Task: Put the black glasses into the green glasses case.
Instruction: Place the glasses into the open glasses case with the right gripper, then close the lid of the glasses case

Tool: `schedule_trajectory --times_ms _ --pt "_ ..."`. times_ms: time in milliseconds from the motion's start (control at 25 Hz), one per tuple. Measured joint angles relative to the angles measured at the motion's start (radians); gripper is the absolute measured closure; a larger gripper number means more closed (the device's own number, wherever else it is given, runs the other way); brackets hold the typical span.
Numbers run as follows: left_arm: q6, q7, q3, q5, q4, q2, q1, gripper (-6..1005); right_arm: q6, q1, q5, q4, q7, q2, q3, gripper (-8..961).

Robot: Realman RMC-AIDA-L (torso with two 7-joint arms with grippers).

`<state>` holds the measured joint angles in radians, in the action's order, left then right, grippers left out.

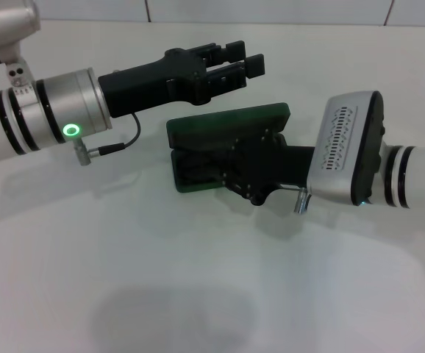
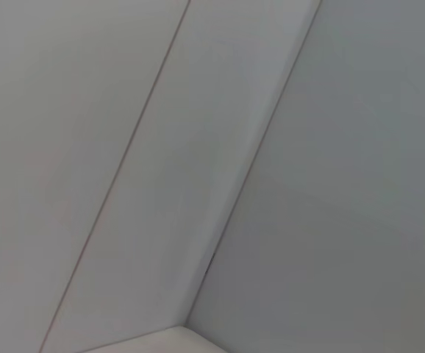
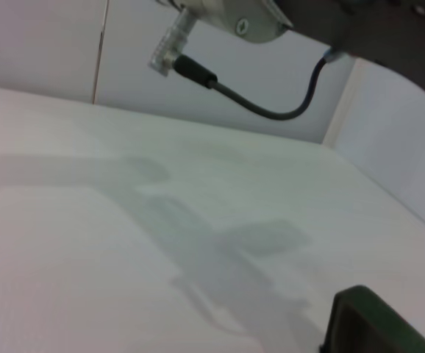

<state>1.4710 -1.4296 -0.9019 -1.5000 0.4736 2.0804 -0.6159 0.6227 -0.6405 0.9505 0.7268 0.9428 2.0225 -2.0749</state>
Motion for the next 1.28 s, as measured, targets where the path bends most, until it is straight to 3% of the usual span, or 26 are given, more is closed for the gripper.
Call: schedule_trajectory --times_ms 320,520,600,640,680,840,1000,1120,1280 --pt "-0.005 -0.001 0.003 0.0 0.005 -0.006 0.009 440 0.055 0.132 0.007 0.11 -0.03 -0.01 0.084 690" --pt "-0.06 -0.017 0.001 -0.016 0.007 -0.017 0.012 440 0.326 0.239 0.125 0.144 0.032 -0.043 0.235 689" --pt "-0.102 -0.035 0.001 -0.043 0.011 -0.017 0.001 440 0.46 0.259 0.185 0.12 0.068 -0.05 0.325 689" --pt "-0.137 -0.056 0.0 -0.075 0.011 -0.018 -0.012 440 0.604 0.271 0.233 0.064 0.09 -0.054 0.444 689" --pt "-0.172 -0.081 0.0 -0.109 0.011 -0.018 -0.027 440 0.604 0.271 0.233 0.064 0.09 -0.054 0.444 689" --pt "-0.342 -0.213 0.0 -0.283 0.013 -0.01 -0.104 440 0.811 0.262 0.317 -0.061 0.103 -0.058 0.631 686" --pt "-0.403 -0.252 0.0 -0.349 0.013 -0.002 -0.137 440 0.849 0.249 0.402 -0.088 0.149 -0.059 0.675 674" --pt "-0.437 -0.275 0.0 -0.404 0.013 0.004 -0.163 440 0.846 0.246 0.441 -0.083 0.155 -0.051 0.678 450" --pt "-0.454 -0.305 -0.001 -0.459 0.014 0.006 -0.19 440 0.843 0.238 0.463 -0.084 0.155 -0.047 0.679 307"
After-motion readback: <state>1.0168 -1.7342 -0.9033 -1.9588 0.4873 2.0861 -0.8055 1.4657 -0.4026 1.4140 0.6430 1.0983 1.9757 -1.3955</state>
